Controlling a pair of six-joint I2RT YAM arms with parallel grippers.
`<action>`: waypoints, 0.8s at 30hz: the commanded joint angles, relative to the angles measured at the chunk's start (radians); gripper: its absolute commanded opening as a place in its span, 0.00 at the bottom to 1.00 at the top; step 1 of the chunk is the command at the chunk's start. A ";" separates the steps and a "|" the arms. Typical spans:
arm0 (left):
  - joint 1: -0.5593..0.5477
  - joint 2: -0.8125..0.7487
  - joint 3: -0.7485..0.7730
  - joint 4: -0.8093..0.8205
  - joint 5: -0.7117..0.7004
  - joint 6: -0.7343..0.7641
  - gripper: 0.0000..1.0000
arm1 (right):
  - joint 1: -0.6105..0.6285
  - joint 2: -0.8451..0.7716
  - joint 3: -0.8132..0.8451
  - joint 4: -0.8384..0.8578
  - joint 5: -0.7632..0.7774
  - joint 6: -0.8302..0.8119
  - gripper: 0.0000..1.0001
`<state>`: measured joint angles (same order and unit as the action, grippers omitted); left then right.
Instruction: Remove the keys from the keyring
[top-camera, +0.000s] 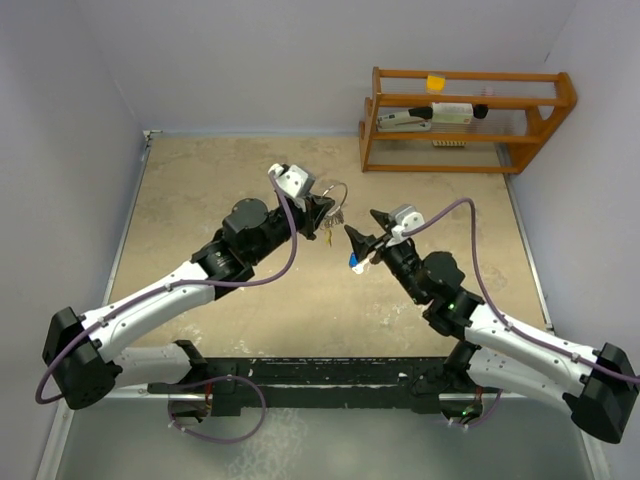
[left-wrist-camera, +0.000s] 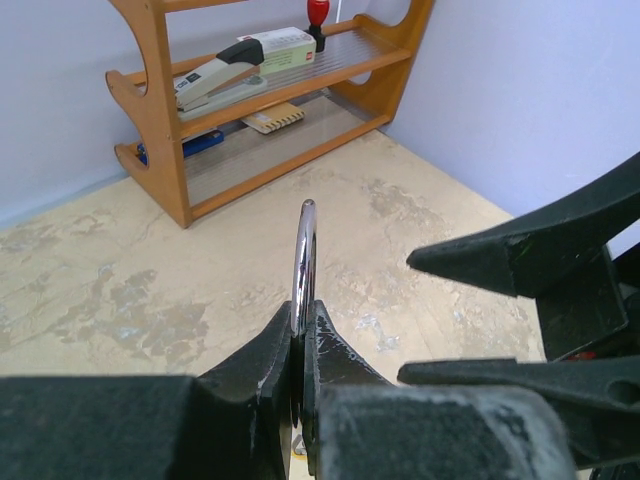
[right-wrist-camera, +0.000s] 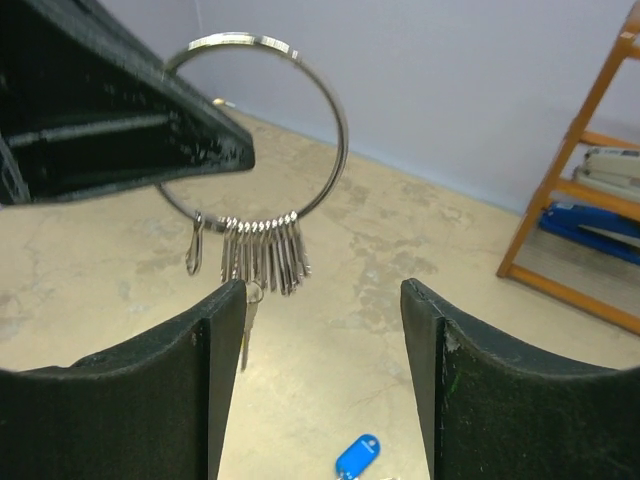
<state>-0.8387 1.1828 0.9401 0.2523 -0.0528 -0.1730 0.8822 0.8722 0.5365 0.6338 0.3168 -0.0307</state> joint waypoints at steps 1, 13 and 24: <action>-0.003 -0.044 0.053 0.016 -0.018 -0.035 0.00 | -0.003 -0.008 -0.029 0.059 -0.059 0.063 0.65; -0.015 -0.069 0.083 0.022 -0.014 -0.064 0.00 | 0.003 0.146 -0.175 0.382 -0.254 0.030 0.43; -0.026 -0.062 0.088 0.028 -0.004 -0.066 0.00 | 0.064 0.249 -0.187 0.601 -0.123 -0.062 0.44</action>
<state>-0.8570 1.1419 0.9764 0.2218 -0.0601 -0.2256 0.9348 1.0981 0.3370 1.0729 0.1413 -0.0467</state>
